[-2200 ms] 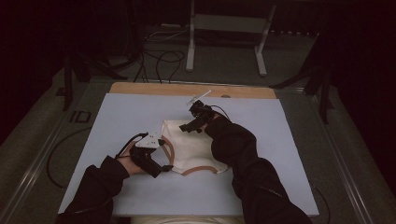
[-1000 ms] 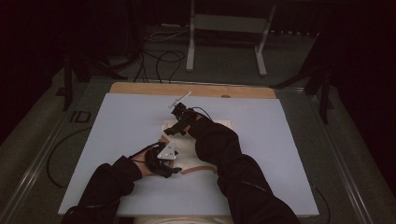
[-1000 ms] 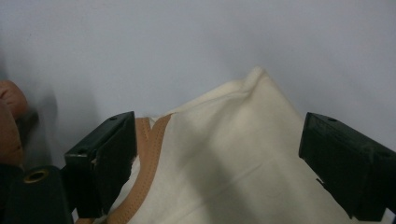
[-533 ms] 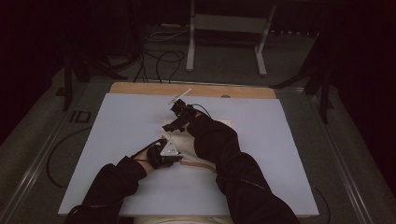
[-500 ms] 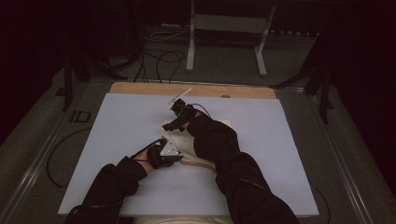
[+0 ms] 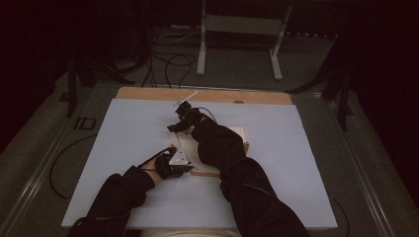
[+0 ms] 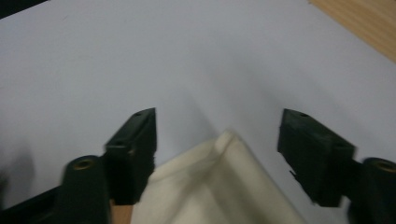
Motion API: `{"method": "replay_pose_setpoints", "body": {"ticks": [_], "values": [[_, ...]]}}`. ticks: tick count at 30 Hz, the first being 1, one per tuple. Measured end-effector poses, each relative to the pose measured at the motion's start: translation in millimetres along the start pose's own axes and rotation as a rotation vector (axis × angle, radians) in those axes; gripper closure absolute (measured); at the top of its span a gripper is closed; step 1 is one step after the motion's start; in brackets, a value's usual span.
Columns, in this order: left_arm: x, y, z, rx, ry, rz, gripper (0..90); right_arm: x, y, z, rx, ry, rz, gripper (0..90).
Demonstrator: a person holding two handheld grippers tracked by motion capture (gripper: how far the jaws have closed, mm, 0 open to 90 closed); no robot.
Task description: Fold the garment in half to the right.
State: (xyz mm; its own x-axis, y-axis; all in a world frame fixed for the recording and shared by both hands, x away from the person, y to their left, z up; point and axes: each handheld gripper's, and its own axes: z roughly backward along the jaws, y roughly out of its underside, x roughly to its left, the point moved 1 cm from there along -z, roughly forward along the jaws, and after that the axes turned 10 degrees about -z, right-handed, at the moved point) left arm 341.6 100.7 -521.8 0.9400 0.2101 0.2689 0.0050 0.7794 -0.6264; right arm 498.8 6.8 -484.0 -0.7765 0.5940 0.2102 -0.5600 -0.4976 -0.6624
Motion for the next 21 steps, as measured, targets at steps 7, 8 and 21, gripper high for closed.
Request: {"method": "replay_pose_setpoints", "body": {"ticks": [7, 8, 21], "values": [[0.8, 0.3, -0.2, -0.001, 0.004, 0.003, 82.1, -1.5, 2.4, -13.7, 0.026, -0.005, -0.006, 43.5], [0.9, 0.5, -0.3, -0.002, 0.005, 0.002, 82.1, -1.9, 3.4, -17.8, 0.033, 0.002, -0.001, 47.1], [1.9, 1.2, -0.4, -0.003, 0.01, 0.013, 82.2, -0.4, 8.6, -33.6, 0.108, 0.041, 0.045, 63.4]]}}
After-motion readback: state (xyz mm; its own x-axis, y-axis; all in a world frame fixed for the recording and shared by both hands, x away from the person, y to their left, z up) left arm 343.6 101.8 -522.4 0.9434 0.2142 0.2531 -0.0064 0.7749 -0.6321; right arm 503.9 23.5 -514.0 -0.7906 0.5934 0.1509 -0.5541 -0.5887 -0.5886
